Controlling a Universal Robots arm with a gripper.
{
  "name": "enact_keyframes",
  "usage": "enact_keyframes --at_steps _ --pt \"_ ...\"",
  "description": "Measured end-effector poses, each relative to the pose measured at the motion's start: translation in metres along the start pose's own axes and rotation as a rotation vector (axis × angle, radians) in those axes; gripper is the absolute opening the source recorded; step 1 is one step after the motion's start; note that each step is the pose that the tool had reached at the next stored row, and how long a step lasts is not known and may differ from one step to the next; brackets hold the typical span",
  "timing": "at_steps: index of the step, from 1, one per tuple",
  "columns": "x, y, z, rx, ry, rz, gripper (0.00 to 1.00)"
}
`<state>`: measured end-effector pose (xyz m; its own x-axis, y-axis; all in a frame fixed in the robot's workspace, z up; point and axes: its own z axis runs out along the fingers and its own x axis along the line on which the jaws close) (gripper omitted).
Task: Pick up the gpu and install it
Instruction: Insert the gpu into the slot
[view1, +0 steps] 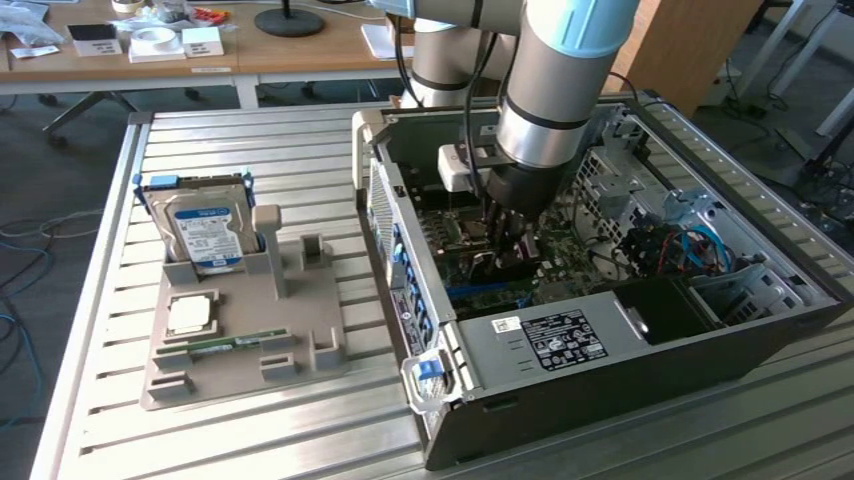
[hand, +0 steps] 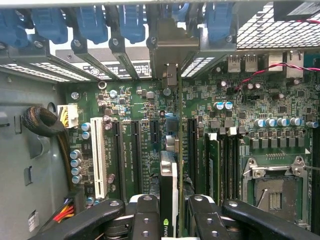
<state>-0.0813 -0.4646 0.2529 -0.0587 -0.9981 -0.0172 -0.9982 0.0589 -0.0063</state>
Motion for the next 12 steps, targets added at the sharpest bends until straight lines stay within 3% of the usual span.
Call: enact_keyframes --at_steps 12 --pt "0.0001 0.0001 0.0038 0.0003 -0.0005 0.0 0.27"
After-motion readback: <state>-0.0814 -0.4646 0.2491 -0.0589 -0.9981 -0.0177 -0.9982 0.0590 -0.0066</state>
